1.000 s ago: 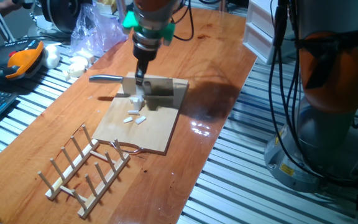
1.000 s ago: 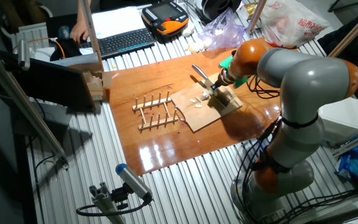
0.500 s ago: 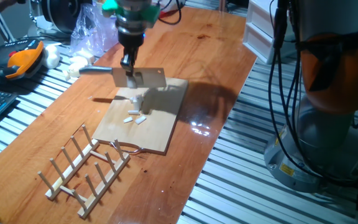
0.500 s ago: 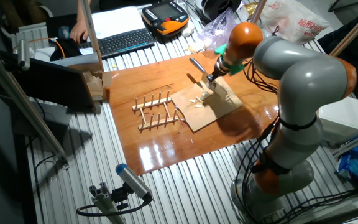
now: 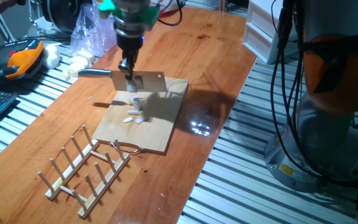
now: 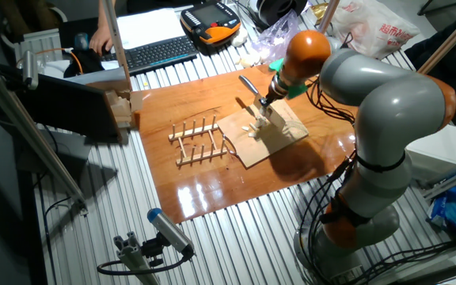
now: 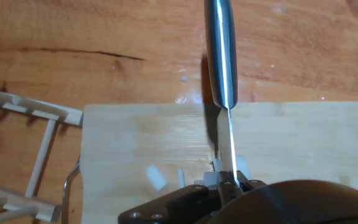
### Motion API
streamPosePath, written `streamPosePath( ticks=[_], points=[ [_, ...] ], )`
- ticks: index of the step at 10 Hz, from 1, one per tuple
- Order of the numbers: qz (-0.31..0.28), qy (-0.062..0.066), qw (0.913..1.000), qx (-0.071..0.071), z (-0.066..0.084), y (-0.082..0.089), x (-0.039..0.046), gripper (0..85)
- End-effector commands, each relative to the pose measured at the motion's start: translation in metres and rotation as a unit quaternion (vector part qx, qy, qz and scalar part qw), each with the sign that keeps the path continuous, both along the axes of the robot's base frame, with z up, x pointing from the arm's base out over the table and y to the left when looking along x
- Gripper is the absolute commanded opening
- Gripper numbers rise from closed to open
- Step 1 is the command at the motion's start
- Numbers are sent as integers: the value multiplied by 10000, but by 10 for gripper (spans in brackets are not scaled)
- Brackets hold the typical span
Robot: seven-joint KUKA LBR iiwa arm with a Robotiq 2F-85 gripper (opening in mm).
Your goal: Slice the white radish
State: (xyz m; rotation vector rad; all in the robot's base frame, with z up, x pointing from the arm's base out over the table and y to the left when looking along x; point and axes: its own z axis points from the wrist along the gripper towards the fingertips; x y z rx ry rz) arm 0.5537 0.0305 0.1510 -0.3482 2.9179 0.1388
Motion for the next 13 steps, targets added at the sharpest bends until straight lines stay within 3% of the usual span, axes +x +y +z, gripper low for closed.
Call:
streamPosePath(
  ticks=[1,4,7,10,13],
  points=[
    [-65,-2,10000,59,-36,37,13,0],
    [-368,210,9991,44,134,330,94,0],
    [-896,397,9952,79,280,812,127,0],
    [-1392,546,9887,-95,536,1359,121,0],
    [-1459,565,9876,-95,635,1609,56,0]
  ],
)
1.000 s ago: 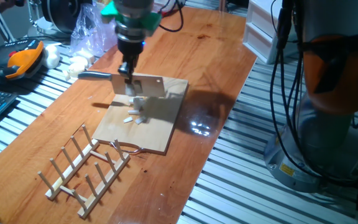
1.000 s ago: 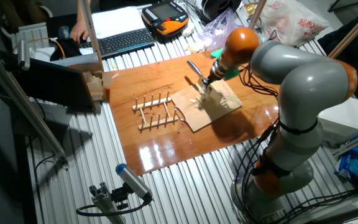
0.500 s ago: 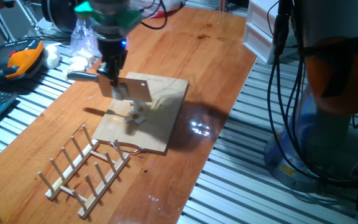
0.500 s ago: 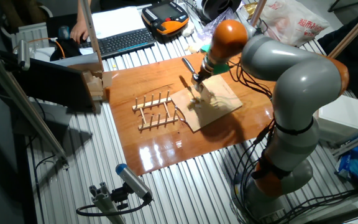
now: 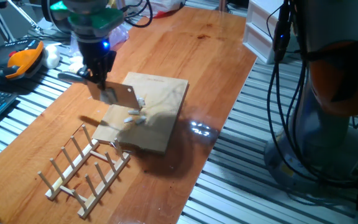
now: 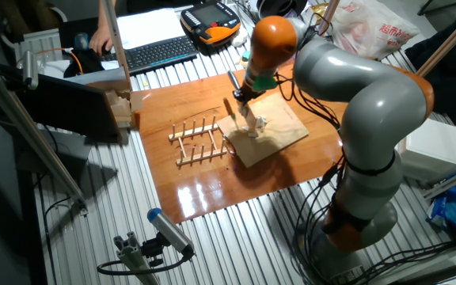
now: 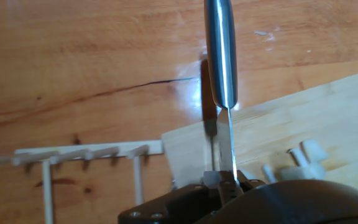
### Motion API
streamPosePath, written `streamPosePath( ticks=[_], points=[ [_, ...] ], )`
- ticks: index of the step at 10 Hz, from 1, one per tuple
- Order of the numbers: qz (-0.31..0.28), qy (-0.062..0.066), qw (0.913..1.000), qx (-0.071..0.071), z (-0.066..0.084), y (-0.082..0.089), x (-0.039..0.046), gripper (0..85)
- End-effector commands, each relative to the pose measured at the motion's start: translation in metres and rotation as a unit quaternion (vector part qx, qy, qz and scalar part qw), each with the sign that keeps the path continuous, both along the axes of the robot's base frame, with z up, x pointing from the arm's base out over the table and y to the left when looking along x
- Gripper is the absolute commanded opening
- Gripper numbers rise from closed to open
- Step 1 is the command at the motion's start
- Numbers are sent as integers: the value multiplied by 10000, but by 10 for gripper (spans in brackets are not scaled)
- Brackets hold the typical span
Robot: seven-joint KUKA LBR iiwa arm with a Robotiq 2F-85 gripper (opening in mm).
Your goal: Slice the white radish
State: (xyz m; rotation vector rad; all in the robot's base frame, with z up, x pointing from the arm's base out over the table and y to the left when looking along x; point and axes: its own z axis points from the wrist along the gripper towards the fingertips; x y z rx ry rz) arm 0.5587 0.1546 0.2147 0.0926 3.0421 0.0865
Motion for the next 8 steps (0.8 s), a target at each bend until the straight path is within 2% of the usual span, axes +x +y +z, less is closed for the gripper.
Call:
streamPosePath(
  ticks=[1,2,3,5,7,8],
  points=[
    [-20,-6,10000,-13,7,420,-26,0],
    [24,-40,9999,-102,9,407,-40,0],
    [185,-31,9997,-142,37,264,11,0],
    [597,-32,9980,-197,63,-159,158,0],
    [887,-182,9954,-316,-33,-617,188,0],
    [1008,-234,9939,-388,-92,-815,161,0]
  ],
)
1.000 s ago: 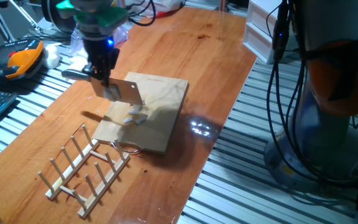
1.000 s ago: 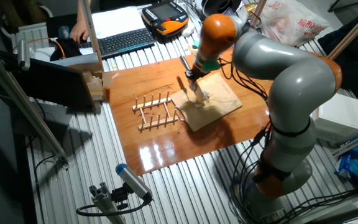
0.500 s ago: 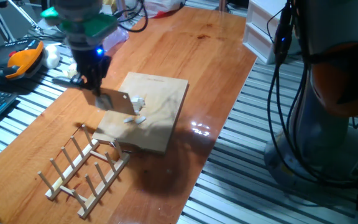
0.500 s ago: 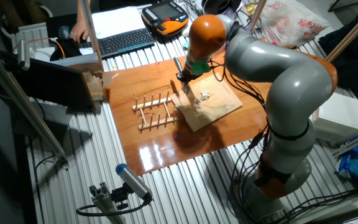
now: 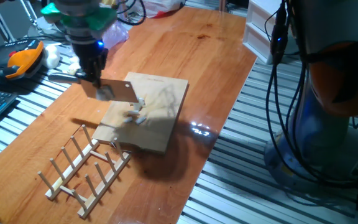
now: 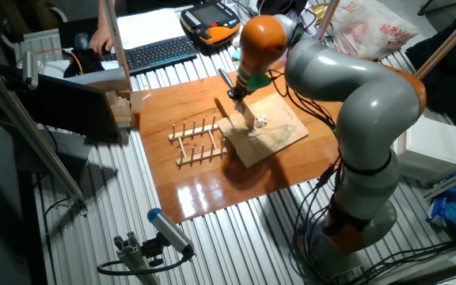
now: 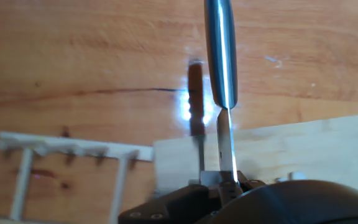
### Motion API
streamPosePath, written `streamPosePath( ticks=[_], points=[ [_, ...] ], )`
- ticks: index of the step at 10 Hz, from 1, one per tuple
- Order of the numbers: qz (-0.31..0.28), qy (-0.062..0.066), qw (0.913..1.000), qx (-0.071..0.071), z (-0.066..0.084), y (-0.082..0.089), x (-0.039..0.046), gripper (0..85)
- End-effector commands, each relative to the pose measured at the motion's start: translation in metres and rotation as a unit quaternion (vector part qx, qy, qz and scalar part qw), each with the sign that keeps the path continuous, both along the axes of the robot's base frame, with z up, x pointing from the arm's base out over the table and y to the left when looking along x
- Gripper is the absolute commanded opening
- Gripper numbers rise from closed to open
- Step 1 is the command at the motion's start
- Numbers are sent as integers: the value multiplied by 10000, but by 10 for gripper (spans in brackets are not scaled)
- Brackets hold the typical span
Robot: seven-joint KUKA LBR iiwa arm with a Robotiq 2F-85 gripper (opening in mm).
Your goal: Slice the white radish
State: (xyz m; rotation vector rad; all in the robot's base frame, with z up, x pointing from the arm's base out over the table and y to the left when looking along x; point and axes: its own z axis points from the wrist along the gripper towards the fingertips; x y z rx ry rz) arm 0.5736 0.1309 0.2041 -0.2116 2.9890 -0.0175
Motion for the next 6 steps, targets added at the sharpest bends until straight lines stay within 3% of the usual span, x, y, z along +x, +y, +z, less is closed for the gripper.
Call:
streamPosePath(
  ticks=[1,3,5,6],
  points=[
    [101,-95,9999,1,-66,-782,-58,0],
    [-13,-210,9998,19,-181,-1124,-204,0],
    [-222,-282,9991,247,-286,-1365,-280,0],
    [-305,-373,9986,234,-335,-1452,-304,0]
  ],
)
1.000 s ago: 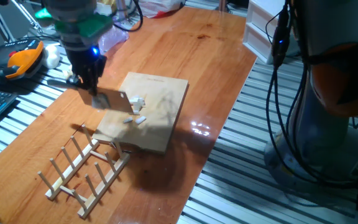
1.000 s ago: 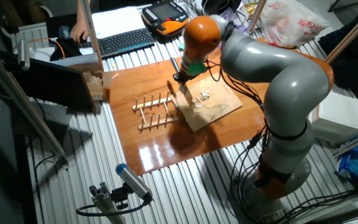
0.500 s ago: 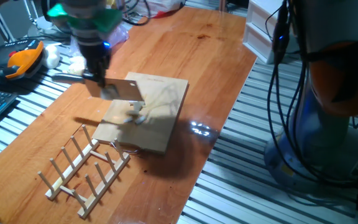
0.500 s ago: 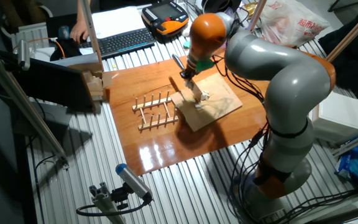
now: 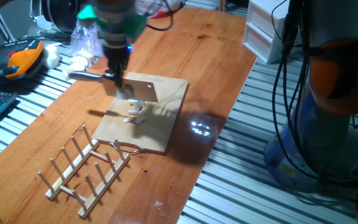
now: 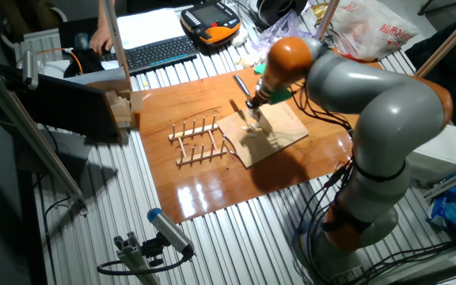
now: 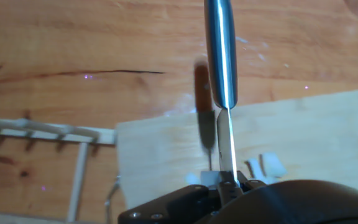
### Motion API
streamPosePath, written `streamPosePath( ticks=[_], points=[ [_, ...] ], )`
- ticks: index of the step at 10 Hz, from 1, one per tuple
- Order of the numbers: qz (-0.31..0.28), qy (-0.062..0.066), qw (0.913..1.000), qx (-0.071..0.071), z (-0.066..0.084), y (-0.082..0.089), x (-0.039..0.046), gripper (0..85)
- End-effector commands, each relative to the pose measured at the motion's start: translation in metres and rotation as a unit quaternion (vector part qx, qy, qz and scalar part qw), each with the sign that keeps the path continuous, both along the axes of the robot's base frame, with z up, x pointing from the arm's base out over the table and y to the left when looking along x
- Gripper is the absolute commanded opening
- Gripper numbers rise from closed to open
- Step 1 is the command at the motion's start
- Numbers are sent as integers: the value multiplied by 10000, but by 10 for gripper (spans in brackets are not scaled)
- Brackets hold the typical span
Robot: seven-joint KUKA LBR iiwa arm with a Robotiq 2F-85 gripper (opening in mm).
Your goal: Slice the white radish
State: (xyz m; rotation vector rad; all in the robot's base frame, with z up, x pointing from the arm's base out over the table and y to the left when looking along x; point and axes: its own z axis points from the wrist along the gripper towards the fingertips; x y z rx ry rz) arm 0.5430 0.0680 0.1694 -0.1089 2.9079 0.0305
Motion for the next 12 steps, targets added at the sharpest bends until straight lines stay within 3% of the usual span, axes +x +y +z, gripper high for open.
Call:
streamPosePath(
  ticks=[1,4,6,8,10,12],
  points=[
    [-21,-68,10000,-12,-14,-918,-9,0],
    [54,-92,9996,-260,14,-1021,-41,0],
    [76,-86,9999,-127,-86,-1000,-38,0],
    [74,-132,9999,-66,-134,-948,18,0],
    [84,-41,9999,48,-52,-865,102,0],
    [3,-15,10000,6,-9,-710,128,0]
  ],
)
